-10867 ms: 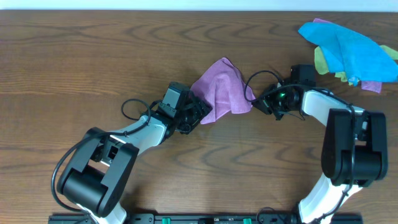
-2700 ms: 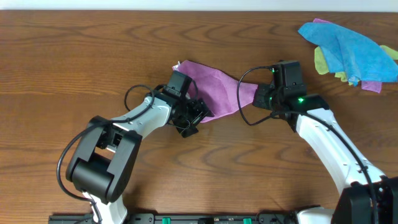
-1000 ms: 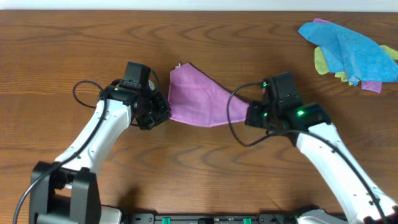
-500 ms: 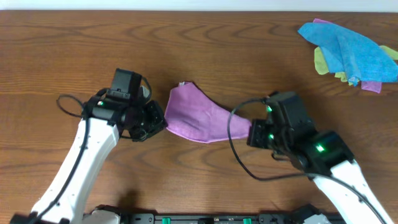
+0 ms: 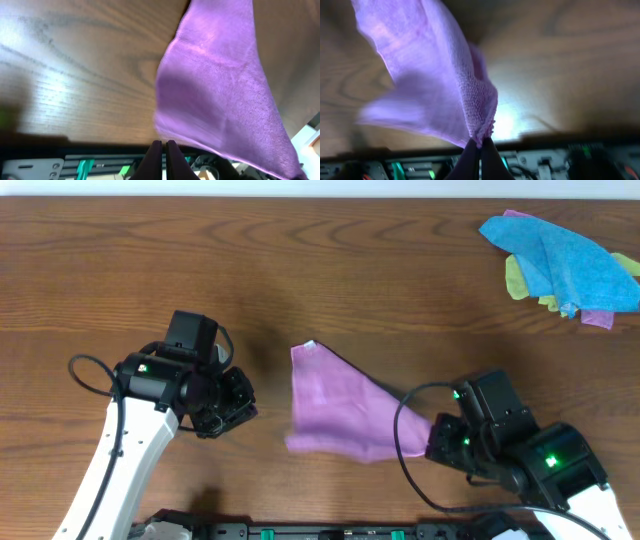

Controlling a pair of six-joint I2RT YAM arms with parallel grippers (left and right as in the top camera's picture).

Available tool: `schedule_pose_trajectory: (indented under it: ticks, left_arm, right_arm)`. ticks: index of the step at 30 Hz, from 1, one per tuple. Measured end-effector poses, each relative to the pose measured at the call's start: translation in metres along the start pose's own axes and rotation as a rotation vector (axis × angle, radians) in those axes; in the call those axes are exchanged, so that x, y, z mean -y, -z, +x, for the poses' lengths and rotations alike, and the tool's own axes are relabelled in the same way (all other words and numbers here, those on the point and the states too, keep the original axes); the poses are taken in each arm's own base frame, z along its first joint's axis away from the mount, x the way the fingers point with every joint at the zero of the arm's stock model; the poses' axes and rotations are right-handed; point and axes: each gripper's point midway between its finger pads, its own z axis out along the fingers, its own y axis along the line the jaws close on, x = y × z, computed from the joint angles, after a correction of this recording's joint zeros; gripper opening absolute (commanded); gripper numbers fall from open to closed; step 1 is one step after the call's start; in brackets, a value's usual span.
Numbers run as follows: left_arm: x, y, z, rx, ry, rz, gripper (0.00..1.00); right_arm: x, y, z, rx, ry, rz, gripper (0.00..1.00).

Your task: Fold the cloth

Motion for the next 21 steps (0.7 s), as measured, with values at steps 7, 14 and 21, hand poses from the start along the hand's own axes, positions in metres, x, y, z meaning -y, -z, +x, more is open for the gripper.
schedule_pose_trajectory:
  ticks: [7, 14, 21]
  left_arm:
    - [0.001, 0.007, 0.005, 0.016, -0.008, 0.02, 0.06]
    - [0.005, 0.009, 0.006, 0.012, -0.014, 0.042, 0.06]
    - [0.018, 0.005, 0.007, 0.008, -0.022, 0.091, 0.13]
  right_arm:
    - [-0.008, 0.021, -0.009, 0.05, -0.02, -0.033, 0.01]
    - [-0.025, 0.019, -0.028, 0.105, -0.017, -0.072, 0.01]
    - [-0.053, -0.002, -0.065, 0.162, -0.008, -0.089, 0.01]
